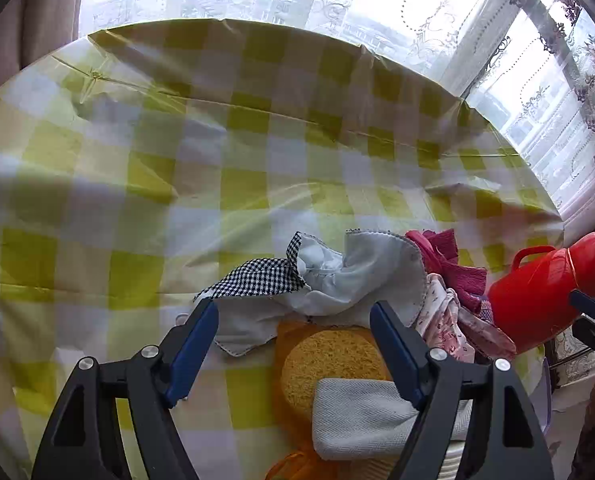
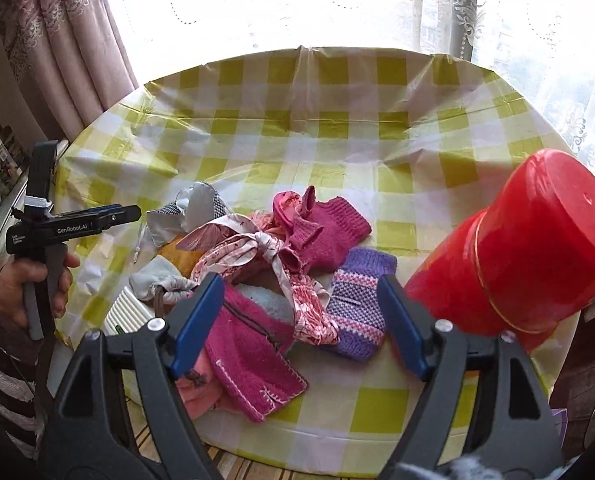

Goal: Organize soft objects
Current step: 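Grasp the white cloth with checked trim with the left tool while the right tool grasps the pink knitted glove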

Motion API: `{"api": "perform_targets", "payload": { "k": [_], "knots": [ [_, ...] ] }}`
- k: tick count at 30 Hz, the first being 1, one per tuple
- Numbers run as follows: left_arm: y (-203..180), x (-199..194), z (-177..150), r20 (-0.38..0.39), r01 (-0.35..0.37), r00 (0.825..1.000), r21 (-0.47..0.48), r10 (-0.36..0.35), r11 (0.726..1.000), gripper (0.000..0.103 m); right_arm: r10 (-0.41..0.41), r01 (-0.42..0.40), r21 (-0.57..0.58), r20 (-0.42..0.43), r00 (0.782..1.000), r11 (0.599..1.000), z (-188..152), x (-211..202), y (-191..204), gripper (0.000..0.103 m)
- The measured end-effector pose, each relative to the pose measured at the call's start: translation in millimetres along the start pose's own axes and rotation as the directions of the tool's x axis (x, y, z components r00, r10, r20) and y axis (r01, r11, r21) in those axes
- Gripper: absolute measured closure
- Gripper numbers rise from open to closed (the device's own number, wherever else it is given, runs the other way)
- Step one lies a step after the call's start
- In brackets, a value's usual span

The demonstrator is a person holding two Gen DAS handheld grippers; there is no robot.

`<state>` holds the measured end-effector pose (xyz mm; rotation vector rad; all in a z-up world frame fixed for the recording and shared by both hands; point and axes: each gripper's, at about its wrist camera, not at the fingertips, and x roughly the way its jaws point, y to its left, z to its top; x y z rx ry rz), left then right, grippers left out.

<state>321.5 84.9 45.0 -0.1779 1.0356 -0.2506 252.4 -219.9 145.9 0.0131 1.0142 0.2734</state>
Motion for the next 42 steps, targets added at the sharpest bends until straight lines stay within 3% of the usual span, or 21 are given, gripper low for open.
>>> {"api": "perform_targets", "payload": {
  "k": [6,9,10,11,12,14,17,24,28,30,32,35,42],
  "knots": [
    [-13.2,60.5,22.3,-0.133,0.009,0.991,0.096,0.004,0.995,0.020,-0.013,0.013,0.003,-0.041,0.999,1.000,30.1,39.0,6.9,0.021],
    [-13.8,89.8,18.7,-0.198,-0.041,0.978,0.129,0.066,0.991,0.021,-0.013,0.014,0.007,-0.080,0.997,1.000,37.8,66.3,7.2,0.020],
    [-13.2,95.7,16.1,-0.210,-0.035,0.976,0.134,0.063,0.990,0.028,-0.019,0.020,0.012,-0.094,0.995,1.000,39.0,75.2,6.1,0.020],
    [-12.9,100.5,12.3,-0.221,-0.027,0.974,0.141,0.058,0.990,0.043,-0.022,0.024,0.017,-0.108,0.994,1.000,39.3,83.8,4.7,0.020],
    [-14.0,103.6,8.7,-0.225,-0.034,0.972,0.155,0.068,0.987,0.049,-0.023,0.025,0.021,-0.120,0.992,0.999,38.9,91.7,3.4,0.020],
    [-16.0,101.1,4.3,-0.195,-0.049,0.977,0.183,0.085,0.982,0.070,-0.023,0.028,0.030,-0.142,0.990,0.999,36.3,105.6,0.5,0.020],
    [-6.4,87.1,4.8,-0.162,-0.014,0.986,0.112,0.032,0.994,0.092,-0.016,0.023,0.041,-0.171,0.985,0.999,30.0,122.2,-3.3,0.020],
    [21.1,36.7,-3.4,-0.012,0.014,1.000,-0.029,-0.014,0.999,0.098,-0.023,0.036,0.062,-0.193,0.981,0.997,18.0,146.5,-13.1,0.023],
    [28.3,11.2,-11.1,0.054,0.028,0.998,-0.081,-0.024,0.996,0.099,-0.015,0.029,0.065,-0.217,0.976,0.997,13.7,159.0,-14.9,0.048],
    [29.4,-2.2,-15.5,0.090,0.036,0.996,-0.098,-0.027,0.995,0.099,-0.001,0.015,0.059,-0.224,0.975,0.998,12.0,163.5,-14.1,0.054],
    [31.1,-18.7,-19.5,0.128,0.030,0.992,-0.111,-0.016,0.993,0.099,-0.025,0.033,0.033,-0.209,0.978,0.999,11.1,161.6,-12.2,0.083],
    [29.9,-39.1,-22.3,0.178,0.021,0.984,-0.115,-0.001,0.993,0.099,-0.020,0.020,0.004,-0.162,0.987,1.000,10.6,148.3,-9.0,0.093],
    [19.5,-85.3,-32.5,0.276,-0.026,0.960,-0.106,0.054,0.994,0.099,-0.045,0.045,-0.056,-0.011,0.999,0.997,8.2,88.5,1.7,0.095]
  ]
}}
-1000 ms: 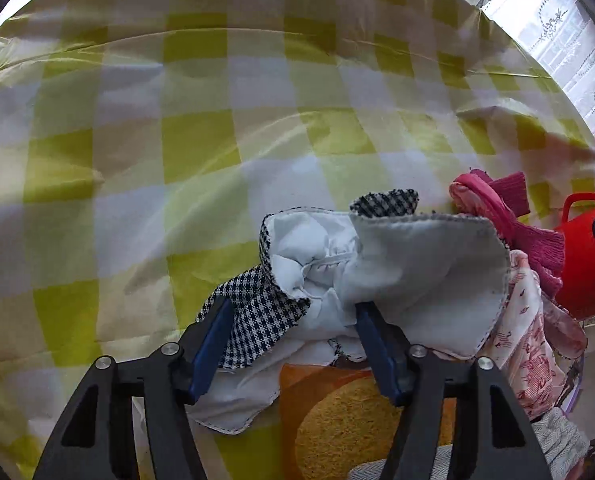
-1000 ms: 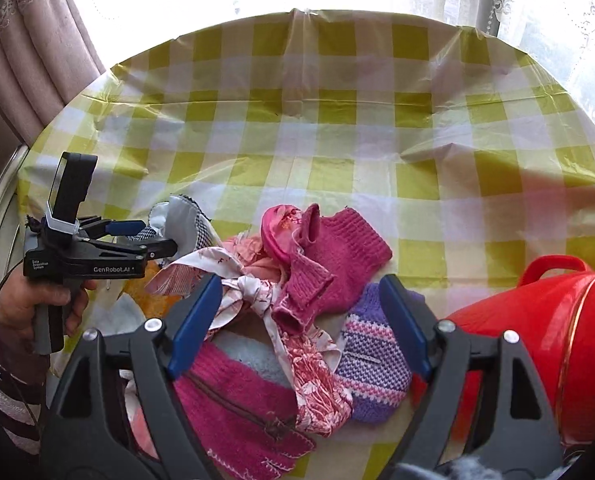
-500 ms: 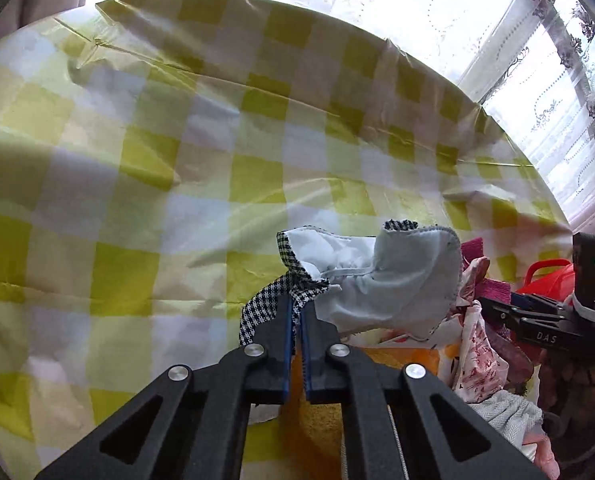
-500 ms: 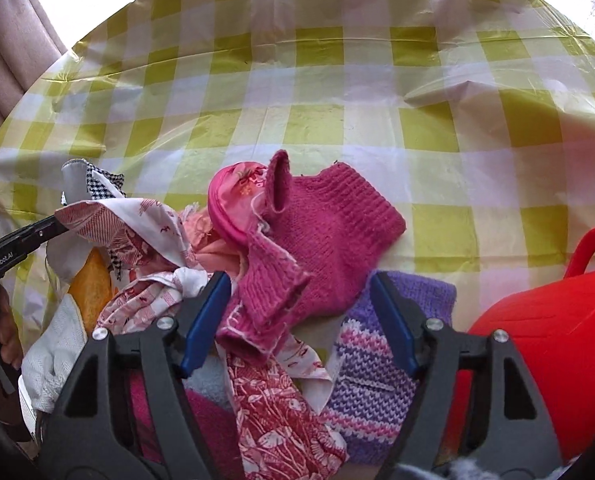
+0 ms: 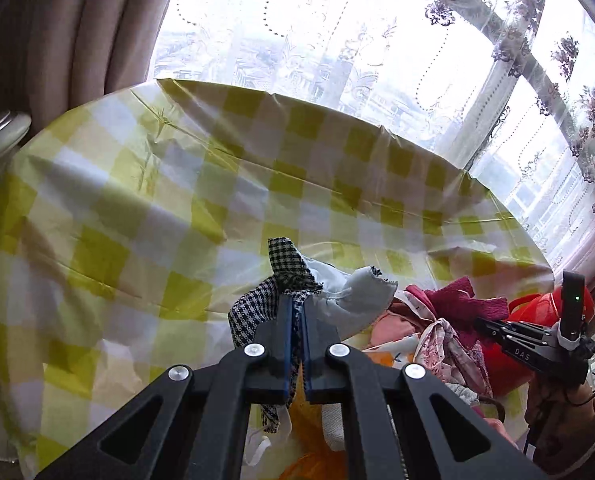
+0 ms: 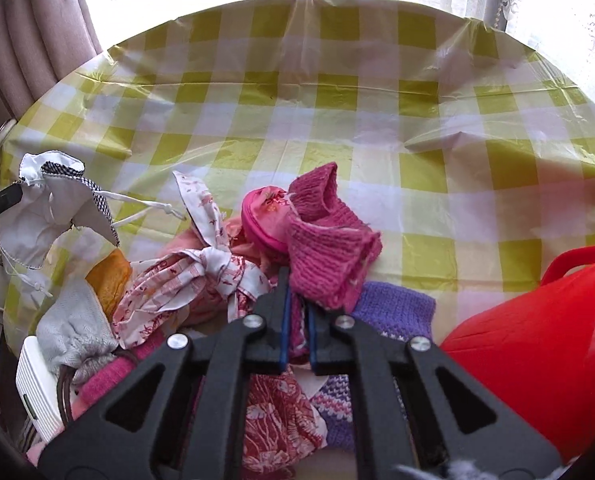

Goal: Organize soft objects
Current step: 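Grasp the white cloth with checked trim with the left tool while the right tool grasps the pink knitted glove, then carry the cloth and glove over the box and open both tools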

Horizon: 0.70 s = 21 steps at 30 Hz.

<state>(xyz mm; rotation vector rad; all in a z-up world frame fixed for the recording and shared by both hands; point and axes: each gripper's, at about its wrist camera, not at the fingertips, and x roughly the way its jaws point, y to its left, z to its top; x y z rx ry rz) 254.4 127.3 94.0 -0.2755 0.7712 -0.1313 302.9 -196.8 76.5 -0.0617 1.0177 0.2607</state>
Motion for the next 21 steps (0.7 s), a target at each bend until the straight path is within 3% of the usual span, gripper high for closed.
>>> {"api": "perform_targets", "payload": {
  "k": [7,12,18,21],
  "knots": [
    [-9.8,-51.9,-2.2,0.080,-0.031,0.996,0.020,0.029,0.999,0.099,0.004,-0.004,-0.004,0.134,0.991,1.000,-16.0,-73.2,2.9,0.095],
    [-30.2,-96.2,-9.7,0.129,-0.005,0.992,0.048,-0.001,0.999,0.099,0.021,-0.024,0.012,0.199,0.980,1.000,-36.1,-124.1,0.2,0.095],
    [-74.1,-141.6,-29.0,0.158,0.074,0.983,0.128,-0.094,0.989,0.099,0.014,-0.027,0.053,0.220,0.975,0.998,-85.6,-170.3,-16.7,0.095],
    [-100.8,-154.0,-44.5,0.134,0.151,0.976,0.168,-0.174,0.974,0.099,-0.017,0.000,0.081,0.213,0.977,0.997,-114.4,-187.4,-31.4,0.095]
  ]
}}
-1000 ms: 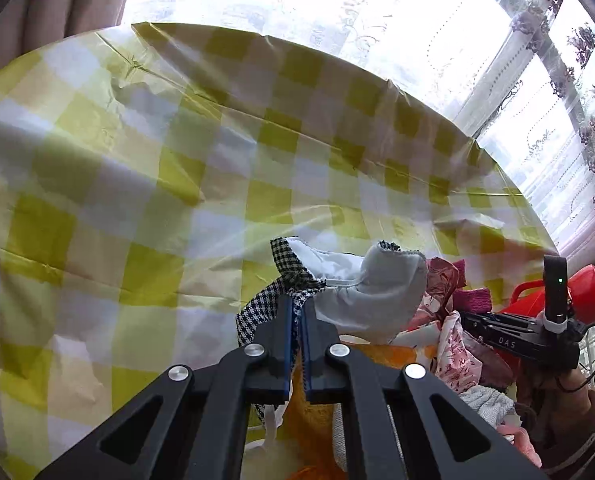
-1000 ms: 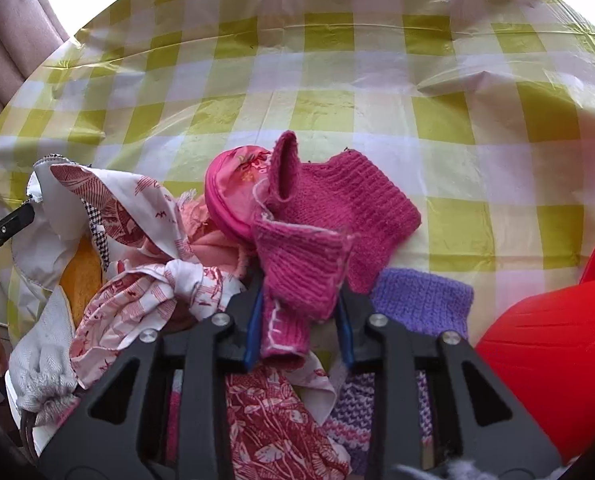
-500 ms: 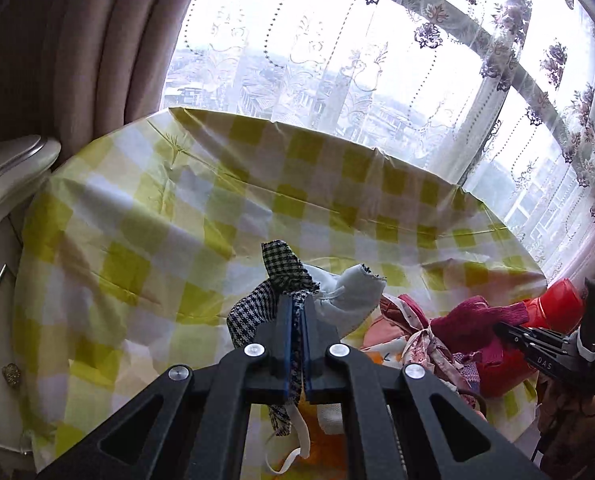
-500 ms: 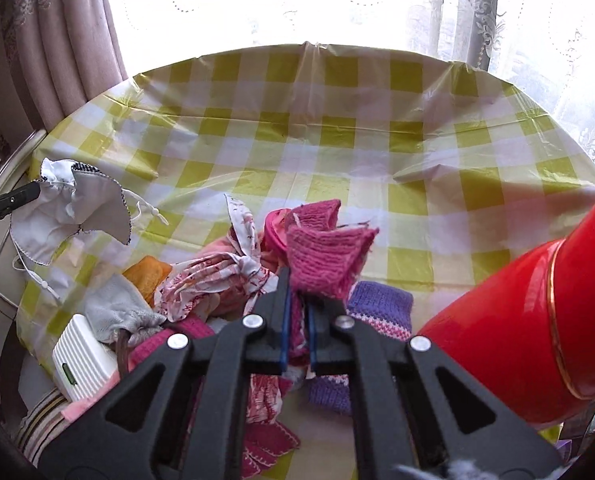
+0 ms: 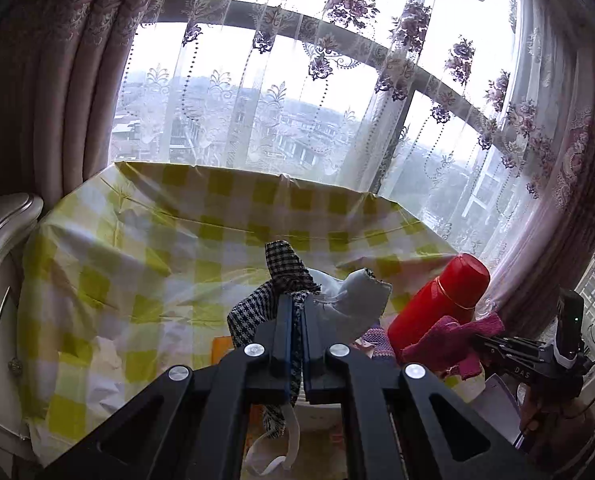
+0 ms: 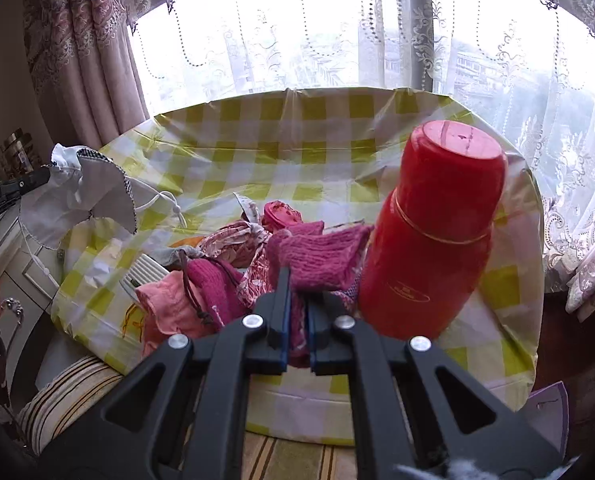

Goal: Organize soft objects
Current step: 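Carry the cloth and glove over the box and open both tools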

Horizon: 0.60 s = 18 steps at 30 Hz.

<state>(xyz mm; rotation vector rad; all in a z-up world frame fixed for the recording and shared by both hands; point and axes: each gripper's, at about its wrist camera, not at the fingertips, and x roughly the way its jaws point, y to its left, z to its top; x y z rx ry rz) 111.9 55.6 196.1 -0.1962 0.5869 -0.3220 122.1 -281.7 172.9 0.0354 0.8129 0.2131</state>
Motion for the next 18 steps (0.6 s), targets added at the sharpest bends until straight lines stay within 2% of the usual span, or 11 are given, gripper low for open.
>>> {"api": "perform_targets", "payload": {
  "k": [3,7,13,16,18],
  "knots": [
    [-36.3,0.2,-14.4,-0.031,0.085,0.996,0.031,-0.084,0.996,0.099,-0.039,0.039,0.046,-0.013,0.999,0.998,-20.7,-18.7,-24.6,0.095],
    [-92.5,11.4,-39.1,-0.101,0.212,0.974,0.069,-0.205,0.975,0.099,-0.107,0.109,0.085,-0.025,0.994,0.990,-45.1,-43.2,-53.9,0.095],
    [-175.9,42.5,-81.3,-0.240,0.386,0.902,0.071,-0.360,0.920,0.099,-0.239,0.242,0.130,-0.044,0.970,0.961,-74.8,-74.8,-94.1,0.095],
    [-211.7,56.7,-101.2,-0.296,0.433,0.870,0.077,-0.394,0.898,0.099,-0.297,0.304,0.172,-0.066,0.953,0.937,-90.5,-87.7,-118.0,0.095],
    [-232.4,67.2,-114.4,-0.340,0.464,0.842,0.065,-0.418,0.883,0.099,-0.326,0.335,0.203,-0.077,0.942,0.920,-99.8,-97.4,-132.1,0.095]
  ]
}}
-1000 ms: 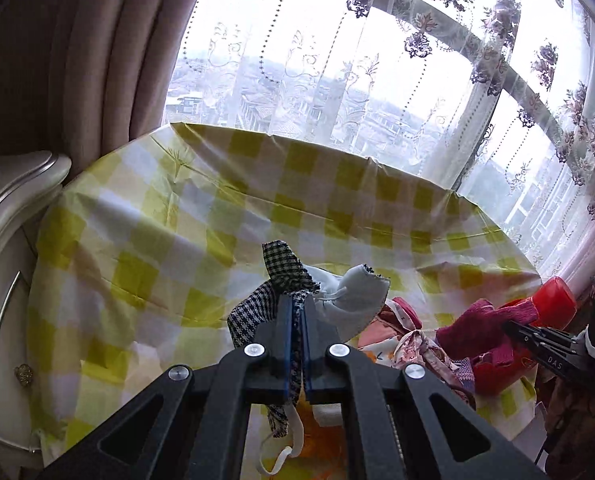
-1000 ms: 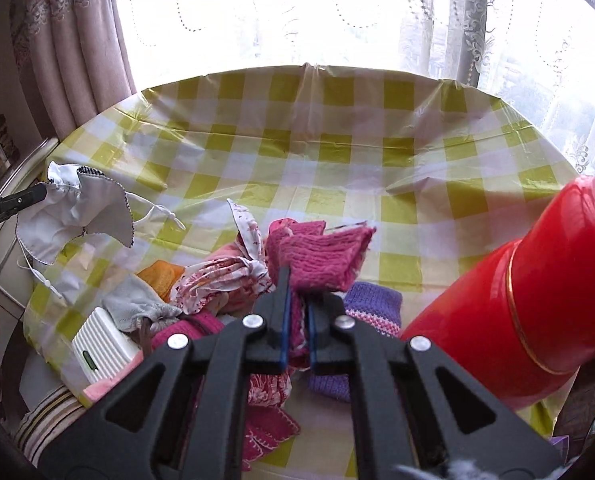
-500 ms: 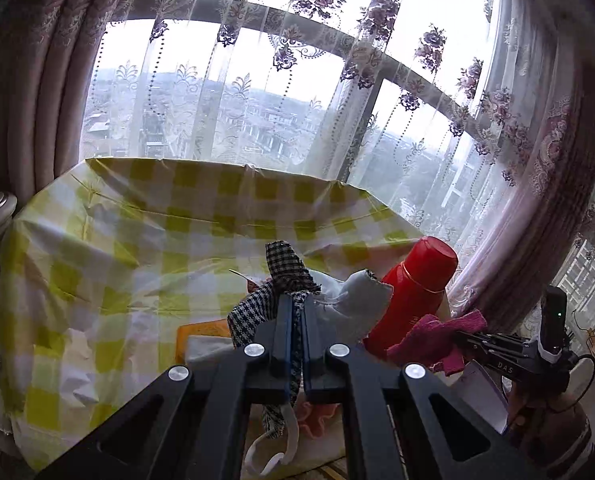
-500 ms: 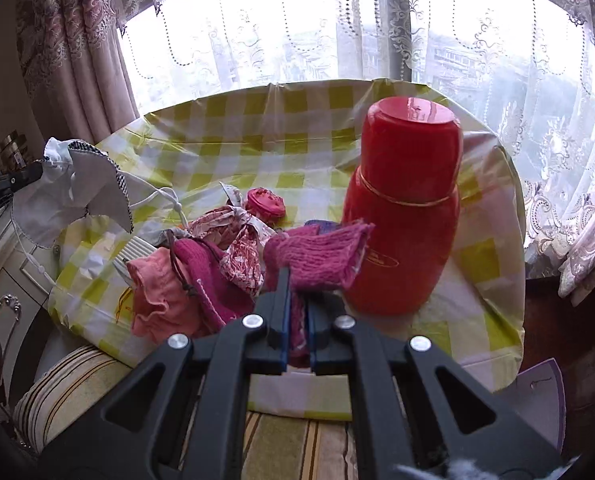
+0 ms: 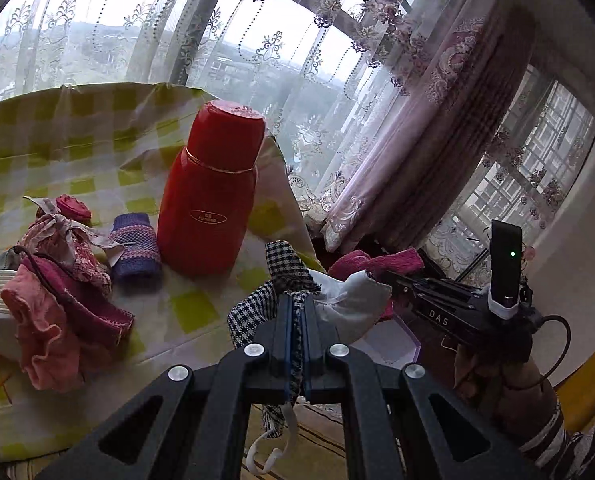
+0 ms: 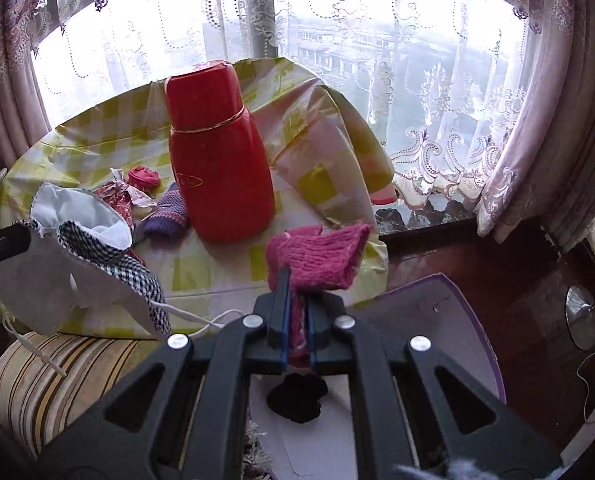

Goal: Organize soft objects
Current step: 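Carry the cloth and glove over the box and open both tools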

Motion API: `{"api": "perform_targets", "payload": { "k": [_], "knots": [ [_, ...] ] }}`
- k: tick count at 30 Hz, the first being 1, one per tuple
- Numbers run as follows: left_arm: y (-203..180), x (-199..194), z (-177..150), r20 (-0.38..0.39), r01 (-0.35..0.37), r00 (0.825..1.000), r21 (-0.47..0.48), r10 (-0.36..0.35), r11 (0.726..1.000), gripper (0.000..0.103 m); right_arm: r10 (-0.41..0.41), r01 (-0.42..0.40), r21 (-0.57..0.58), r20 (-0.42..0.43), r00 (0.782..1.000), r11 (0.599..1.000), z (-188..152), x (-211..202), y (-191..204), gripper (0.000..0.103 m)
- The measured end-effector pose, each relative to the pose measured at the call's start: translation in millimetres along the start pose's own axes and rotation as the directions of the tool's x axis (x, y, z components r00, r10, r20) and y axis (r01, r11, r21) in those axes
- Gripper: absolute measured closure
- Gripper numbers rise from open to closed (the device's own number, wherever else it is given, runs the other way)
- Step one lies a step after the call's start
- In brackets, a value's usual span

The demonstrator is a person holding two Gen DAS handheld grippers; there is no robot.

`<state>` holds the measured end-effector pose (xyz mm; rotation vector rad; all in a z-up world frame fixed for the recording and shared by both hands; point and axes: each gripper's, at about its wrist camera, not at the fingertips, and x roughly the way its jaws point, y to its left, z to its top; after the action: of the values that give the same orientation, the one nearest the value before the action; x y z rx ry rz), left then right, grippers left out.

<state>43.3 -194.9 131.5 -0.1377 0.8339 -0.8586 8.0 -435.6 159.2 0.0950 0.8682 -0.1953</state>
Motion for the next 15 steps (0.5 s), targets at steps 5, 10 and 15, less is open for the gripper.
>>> {"api": "perform_targets", "payload": {
  "k": [5,10,15],
  "knots": [
    [-37.3,50.5,-8.4,-0.087,0.084,0.993,0.010,-0.082,0.996,0.097,-0.080,0.081,0.074,-0.011,0.997,0.994,-11.1,-9.8,-38.5,0.094],
    [-60.6,87.5,-20.4,-0.201,0.080,0.977,0.022,-0.074,0.997,0.078,-0.153,0.157,0.121,-0.038,0.987,0.980,-21.8,-15.0,-62.3,0.087],
    [-60.4,80.5,-33.1,-0.190,0.040,0.981,0.052,-0.030,0.998,0.046,-0.227,0.221,0.158,0.016,0.974,0.962,-27.6,-25.1,-75.5,0.028]
  ]
}}
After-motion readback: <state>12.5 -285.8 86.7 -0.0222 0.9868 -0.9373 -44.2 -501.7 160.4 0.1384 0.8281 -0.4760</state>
